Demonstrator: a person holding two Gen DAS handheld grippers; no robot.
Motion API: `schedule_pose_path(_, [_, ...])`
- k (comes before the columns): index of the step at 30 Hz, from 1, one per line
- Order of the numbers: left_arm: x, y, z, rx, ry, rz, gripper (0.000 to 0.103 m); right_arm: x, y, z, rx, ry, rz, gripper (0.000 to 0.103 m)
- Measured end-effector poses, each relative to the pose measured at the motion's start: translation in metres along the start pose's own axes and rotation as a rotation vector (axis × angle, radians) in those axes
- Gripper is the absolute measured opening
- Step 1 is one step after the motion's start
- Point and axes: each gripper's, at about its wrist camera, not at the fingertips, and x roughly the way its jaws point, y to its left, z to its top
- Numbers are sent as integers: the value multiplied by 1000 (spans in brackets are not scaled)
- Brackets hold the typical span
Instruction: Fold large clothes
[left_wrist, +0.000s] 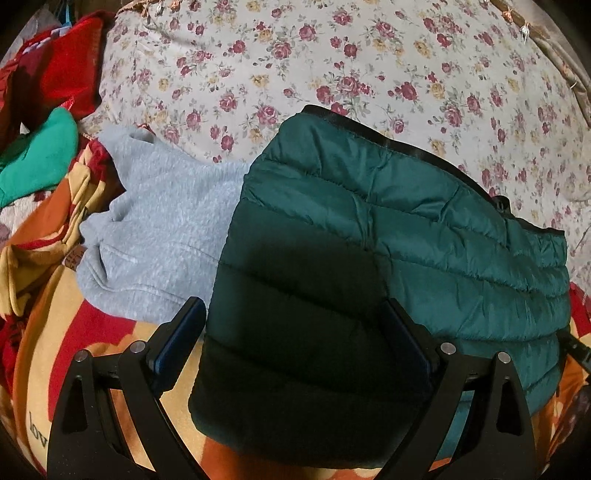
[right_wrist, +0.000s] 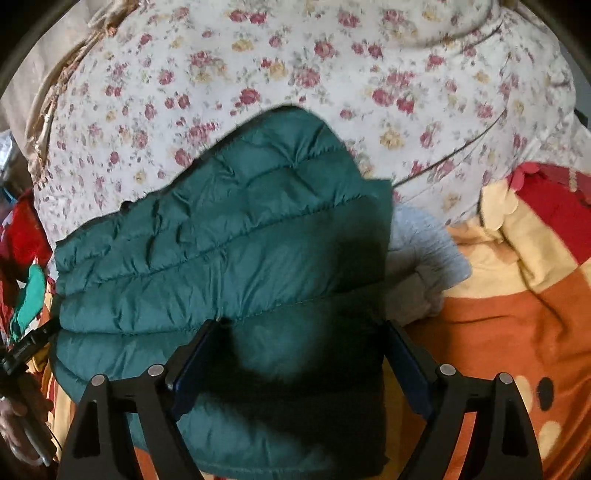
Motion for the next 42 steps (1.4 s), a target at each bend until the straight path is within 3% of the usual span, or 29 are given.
schedule_pose_path(5, [1,1,1,-2,3,-3,95,-23,-3,1,7,-39,17,90])
schedule_pose_path(12, [7,4,3,-15,23,-17,95,-21,5,3,-13,-30,19,91])
schedule_pose_path(18, [11,6,3,-20,28,-36,95,5,7,1,-22,22,-20,91])
schedule_pose_path(21, [15,9,3,-29,33,-46,98,13,-1,0,10,30,-1,100])
schedule_pose_path(24, [20,13,6,-39,37,-63,99,16,-10,0,33,29,9,102])
schedule_pose_path(32, [39,21,12,-47,72,-137,103,26,-16,6,29,33,88,102])
schedule_pose_path(37, [49,23,15,-48,91,-182,103,44,-14,12,26,49,181,103])
schedule_pose_path(42, [64,27,19,-74,154,-261,103,61,-16,18,69,82,250,103])
